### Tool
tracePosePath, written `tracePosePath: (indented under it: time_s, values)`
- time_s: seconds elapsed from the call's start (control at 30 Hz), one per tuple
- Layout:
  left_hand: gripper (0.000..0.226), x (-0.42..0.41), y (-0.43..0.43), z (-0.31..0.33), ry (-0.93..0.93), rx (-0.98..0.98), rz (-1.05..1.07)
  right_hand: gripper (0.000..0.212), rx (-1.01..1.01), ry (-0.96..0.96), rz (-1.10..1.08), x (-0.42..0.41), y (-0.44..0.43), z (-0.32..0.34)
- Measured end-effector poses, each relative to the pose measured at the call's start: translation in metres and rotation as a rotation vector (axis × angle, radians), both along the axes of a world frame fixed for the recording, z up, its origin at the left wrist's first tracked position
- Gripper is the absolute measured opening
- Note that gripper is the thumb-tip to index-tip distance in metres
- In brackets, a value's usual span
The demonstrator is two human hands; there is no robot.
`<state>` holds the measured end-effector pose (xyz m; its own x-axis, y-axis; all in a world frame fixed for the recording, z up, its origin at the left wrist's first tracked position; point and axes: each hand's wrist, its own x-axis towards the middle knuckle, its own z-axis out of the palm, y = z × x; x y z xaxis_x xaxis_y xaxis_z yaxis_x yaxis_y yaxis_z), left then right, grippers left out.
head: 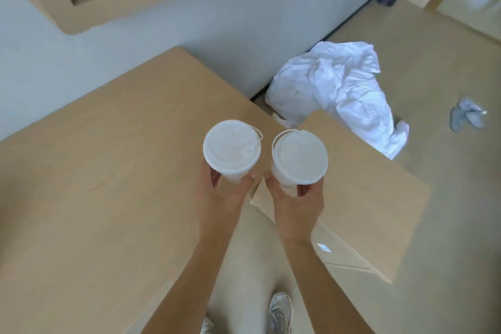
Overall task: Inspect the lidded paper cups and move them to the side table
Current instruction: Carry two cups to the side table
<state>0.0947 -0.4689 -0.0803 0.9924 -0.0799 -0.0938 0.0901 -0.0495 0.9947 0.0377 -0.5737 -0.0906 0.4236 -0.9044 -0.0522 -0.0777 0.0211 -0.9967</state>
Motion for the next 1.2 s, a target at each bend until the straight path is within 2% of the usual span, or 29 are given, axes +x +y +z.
tracePosePath:
  time_s: [0.13,0.27,0.57,0.87,1.2]
  values:
    - [0.063,-0.03,-0.077,-0.016,0.02,0.01,-0.141,0.069,0.018,0.017,-0.117,-0.049,-0.07,-0.009]
    - [0.077,-0.066,-0.152,-0.037,0.022,0.041,-0.267,0.068,0.022,0.063,-0.214,-0.099,-0.139,-0.029]
    - [0.073,-0.134,-0.281,-0.118,0.023,0.133,-0.551,0.07,0.093,0.203,-0.362,-0.202,-0.25,-0.109]
    - [0.07,-0.161,-0.328,-0.205,0.037,0.182,-0.713,0.083,0.139,0.41,-0.43,-0.247,-0.287,-0.204]
    - [0.074,-0.163,-0.333,-0.245,0.025,0.237,-0.752,0.089,0.231,0.466,-0.418,-0.255,-0.29,-0.246]
